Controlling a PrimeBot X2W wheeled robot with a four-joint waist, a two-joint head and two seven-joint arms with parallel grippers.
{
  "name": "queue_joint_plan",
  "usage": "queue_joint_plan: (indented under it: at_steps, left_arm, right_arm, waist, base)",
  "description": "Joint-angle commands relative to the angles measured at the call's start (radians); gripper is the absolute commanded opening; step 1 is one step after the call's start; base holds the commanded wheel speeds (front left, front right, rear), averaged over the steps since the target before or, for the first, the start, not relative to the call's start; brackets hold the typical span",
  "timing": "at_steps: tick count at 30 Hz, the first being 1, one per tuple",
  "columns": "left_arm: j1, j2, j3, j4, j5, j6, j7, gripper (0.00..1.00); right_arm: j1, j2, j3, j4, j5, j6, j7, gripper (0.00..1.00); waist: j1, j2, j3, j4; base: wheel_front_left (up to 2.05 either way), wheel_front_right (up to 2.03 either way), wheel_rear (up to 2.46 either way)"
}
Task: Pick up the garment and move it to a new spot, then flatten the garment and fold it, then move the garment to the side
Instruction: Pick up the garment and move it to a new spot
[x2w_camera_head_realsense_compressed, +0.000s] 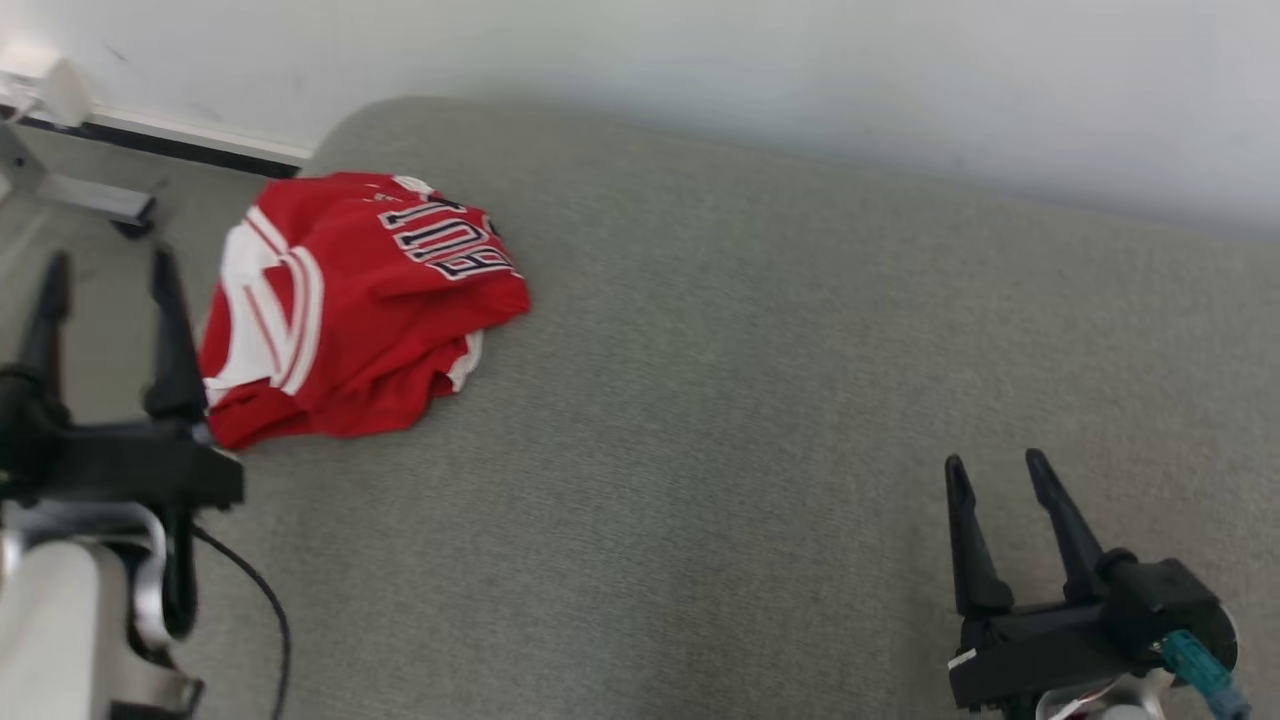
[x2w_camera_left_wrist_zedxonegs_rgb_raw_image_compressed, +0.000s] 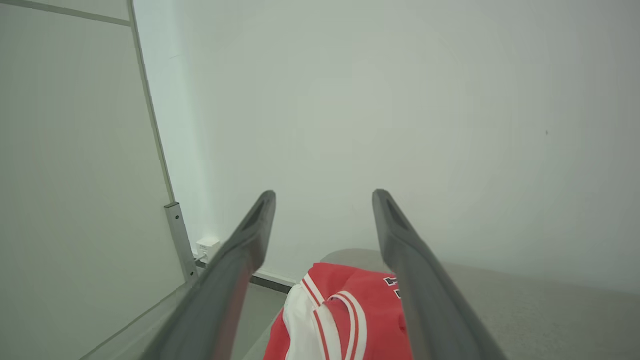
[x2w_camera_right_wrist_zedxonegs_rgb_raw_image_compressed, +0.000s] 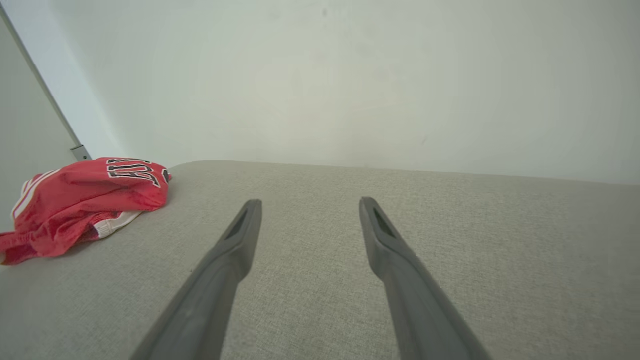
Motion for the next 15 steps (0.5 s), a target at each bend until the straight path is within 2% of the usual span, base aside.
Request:
queue_joint_plan:
  at_steps: [1, 7, 15]
  left_arm:
    - [-0.025, 0.005, 0.009, 0.006, -0.009, 0.0, 0.0, 1.0]
    - [-0.114, 0.058, 0.068, 0.055, -0.04, 0.007, 0.014, 1.0]
    - [-0.179, 0.109, 0.088, 0.186, -0.065, -0.001, 0.058, 1.0]
  right_arm:
    - [-0.012, -0.003, -0.005, -0.008, -0.005, -0.002, -0.001, 1.0]
    - [-0.03, -0.003, -0.039, -0.04, -0.013, -0.002, -0.008, 1.0]
    - [-0.048, -0.002, -0.062, -0.058, -0.014, -0.002, -0.013, 1.0]
  waist:
    - [-0.0001, -0.0001, 0.103, -0.102]
    - [-0.0001, -0.0001, 0.191, -0.197]
    - [-0.0001, -0.0001, 0.24, -0.262]
  base:
    - [0.0, 0.0, 0.0]
    - [0.0, 0.0, 0.0]
    - [0.0, 0.0, 0.0]
